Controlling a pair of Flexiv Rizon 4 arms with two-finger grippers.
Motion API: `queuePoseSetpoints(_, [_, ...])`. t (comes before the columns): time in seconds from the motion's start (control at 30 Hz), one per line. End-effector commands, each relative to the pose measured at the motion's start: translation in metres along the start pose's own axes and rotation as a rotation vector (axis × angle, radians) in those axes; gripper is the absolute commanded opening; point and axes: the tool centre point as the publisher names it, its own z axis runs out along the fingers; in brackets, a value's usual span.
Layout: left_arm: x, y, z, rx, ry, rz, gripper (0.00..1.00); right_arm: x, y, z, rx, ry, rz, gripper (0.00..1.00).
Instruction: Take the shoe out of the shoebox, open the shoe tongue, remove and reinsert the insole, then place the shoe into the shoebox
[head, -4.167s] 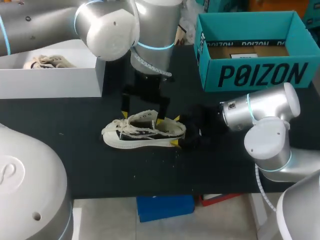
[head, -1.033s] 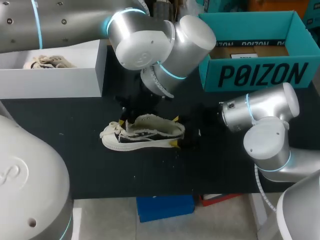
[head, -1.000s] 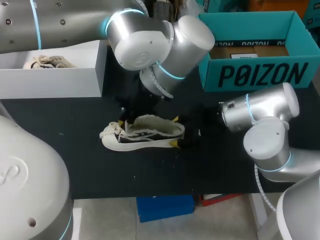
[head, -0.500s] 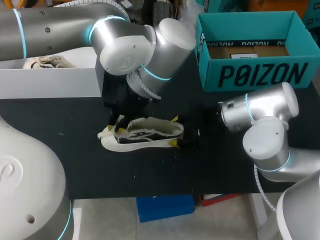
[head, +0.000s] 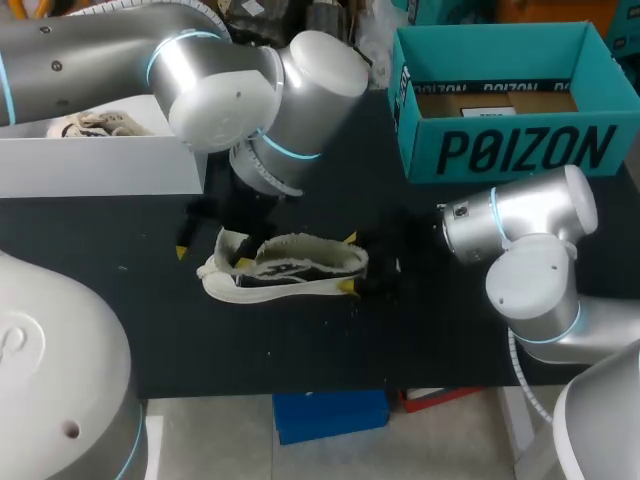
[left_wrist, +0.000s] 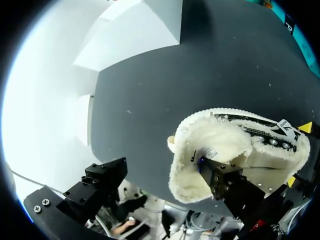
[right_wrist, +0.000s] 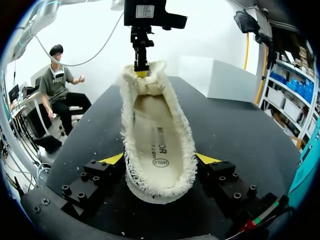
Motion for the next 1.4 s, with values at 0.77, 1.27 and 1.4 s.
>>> queuePoseSetpoints(0.77, [-0.018, 0.004, 0.034, -0.047, 0.044, -0.050, 1.00, -0.001, -0.004, 0.000, 0.002, -0.002, 0.001, 0.00])
queuePoseSetpoints(1.27, [-0.004, 0.013, -0.064, 0.219, 0.495, 0.649, 0.00, -0.001, -0.004, 0.000, 0.002, -0.002, 0.001, 0.00])
queuePoseSetpoints(1.4, [0.015, 0.011, -0.086, 0.210, 0.717, 1.123, 0.00, -0.001, -0.004, 0.000, 0.002, -0.002, 0.001, 0.00])
